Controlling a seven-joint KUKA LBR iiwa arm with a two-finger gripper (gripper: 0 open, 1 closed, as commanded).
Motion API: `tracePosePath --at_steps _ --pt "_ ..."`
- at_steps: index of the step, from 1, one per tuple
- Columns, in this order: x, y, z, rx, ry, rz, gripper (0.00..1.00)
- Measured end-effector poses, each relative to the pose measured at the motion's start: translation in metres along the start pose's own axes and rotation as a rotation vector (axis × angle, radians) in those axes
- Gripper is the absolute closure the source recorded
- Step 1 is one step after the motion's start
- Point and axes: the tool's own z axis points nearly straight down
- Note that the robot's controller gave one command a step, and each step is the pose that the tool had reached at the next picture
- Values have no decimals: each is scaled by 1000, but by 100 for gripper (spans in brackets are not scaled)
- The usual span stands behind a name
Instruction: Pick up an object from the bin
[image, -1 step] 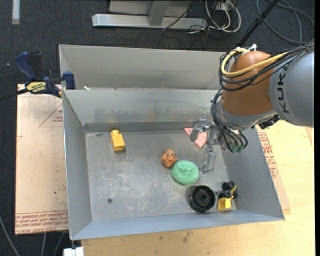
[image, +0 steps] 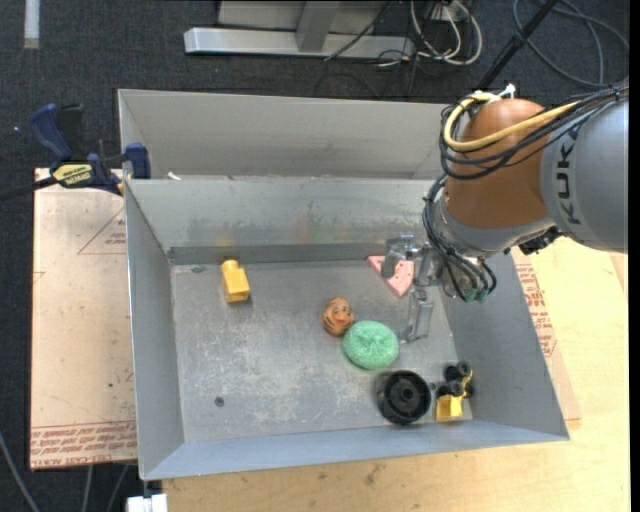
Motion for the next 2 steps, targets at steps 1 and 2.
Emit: tracePosePath --at_steps 1,2 --pt "54 6 51 0 -5 -16 0" --pt "47 -16 101 0 -12 39 100"
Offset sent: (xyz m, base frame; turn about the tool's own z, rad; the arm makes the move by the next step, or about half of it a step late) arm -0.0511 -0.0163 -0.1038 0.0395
